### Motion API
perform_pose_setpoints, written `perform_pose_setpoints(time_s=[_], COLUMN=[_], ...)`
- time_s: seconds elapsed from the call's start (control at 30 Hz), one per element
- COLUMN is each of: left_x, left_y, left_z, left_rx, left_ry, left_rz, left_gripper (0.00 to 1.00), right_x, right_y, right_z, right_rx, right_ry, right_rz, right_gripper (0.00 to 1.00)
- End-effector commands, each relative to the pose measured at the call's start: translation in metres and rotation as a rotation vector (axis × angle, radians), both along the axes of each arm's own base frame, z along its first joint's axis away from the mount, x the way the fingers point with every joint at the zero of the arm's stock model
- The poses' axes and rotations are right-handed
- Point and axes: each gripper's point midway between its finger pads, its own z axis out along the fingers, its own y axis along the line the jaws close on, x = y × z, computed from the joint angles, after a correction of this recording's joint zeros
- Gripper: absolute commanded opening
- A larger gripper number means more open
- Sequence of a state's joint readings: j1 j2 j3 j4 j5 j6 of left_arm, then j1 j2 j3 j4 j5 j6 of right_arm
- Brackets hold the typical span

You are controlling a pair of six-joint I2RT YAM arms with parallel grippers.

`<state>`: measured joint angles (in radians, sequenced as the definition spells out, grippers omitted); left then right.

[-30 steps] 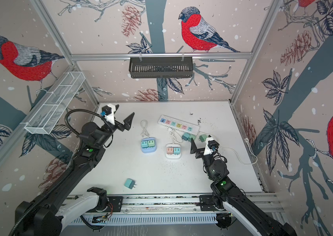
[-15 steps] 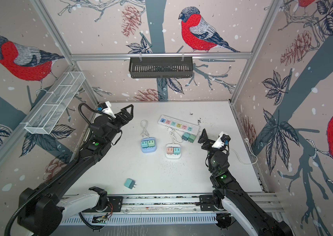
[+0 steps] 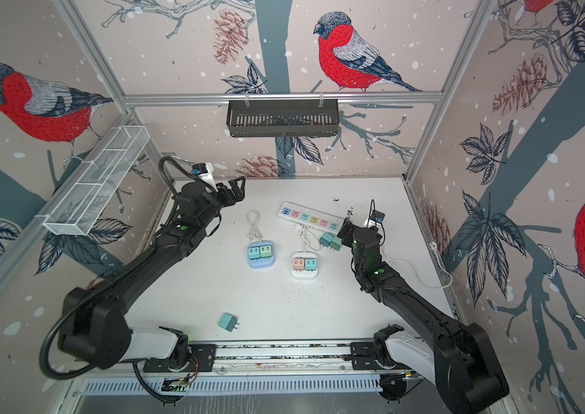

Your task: Insert the plug

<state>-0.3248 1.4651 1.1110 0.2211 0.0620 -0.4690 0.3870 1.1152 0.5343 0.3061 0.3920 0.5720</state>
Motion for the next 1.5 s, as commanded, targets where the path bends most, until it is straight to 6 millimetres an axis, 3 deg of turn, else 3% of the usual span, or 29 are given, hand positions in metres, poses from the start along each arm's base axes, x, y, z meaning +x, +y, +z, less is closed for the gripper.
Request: perform_pose_setpoints(time_s=[0.0, 0.13, 0.27, 0.4, 0.53, 0.73, 1.1, 1.27, 1.47], left_x=[0.007, 0.024, 0.041, 0.063, 0.082, 0.085, 0.086, 0.086, 0.081], left_y=[-0.029, -0.065, -0.086, -0.095, -0.091, -0.105, -0.121, -0.124, -0.129], left_z=[-0.045, -0.086, -0.121, -0.157, -0.184, -0.195, -0.217, -0.223, -0.227], left_rx=[0.064, 0.091, 0.185, 0.265, 0.32, 0.315, 0.307, 0.301, 0.266], left_ry=[0.166, 0.265, 0.312, 0.362, 0.424, 0.404, 0.424, 0.426, 0.43], left_rz=[-0.158, -0.288, -0.293, -0.25, -0.191, -0.262, -0.313, -0.331, -0.36], left_gripper=[0.96, 0.92, 0.92, 0.9, 0.89, 0.89, 0.89, 0.89, 0.89], right_x=[0.007, 0.019, 0.033, 0.048, 0.067, 0.09, 0.103, 0.107, 0.112], right_y=[0.006, 0.008, 0.008, 0.006, 0.008, 0.004, 0.008, 0.018, 0.032], right_z=[-0.011, -0.026, -0.046, -0.056, -0.07, -0.095, -0.136, -0.144, -0.147], right_rx=[-0.007, 0.031, 0.067, 0.077, 0.083, 0.085, 0.095, 0.113, 0.091], right_ry=[0.07, 0.141, 0.223, 0.258, 0.3, 0.362, 0.431, 0.439, 0.444], right_rz=[0.038, 0.081, 0.123, 0.126, 0.13, 0.116, 0.144, 0.183, 0.225], right_gripper=[0.82, 0.82, 0.8, 0.8, 0.8, 0.77, 0.73, 0.65, 0.63])
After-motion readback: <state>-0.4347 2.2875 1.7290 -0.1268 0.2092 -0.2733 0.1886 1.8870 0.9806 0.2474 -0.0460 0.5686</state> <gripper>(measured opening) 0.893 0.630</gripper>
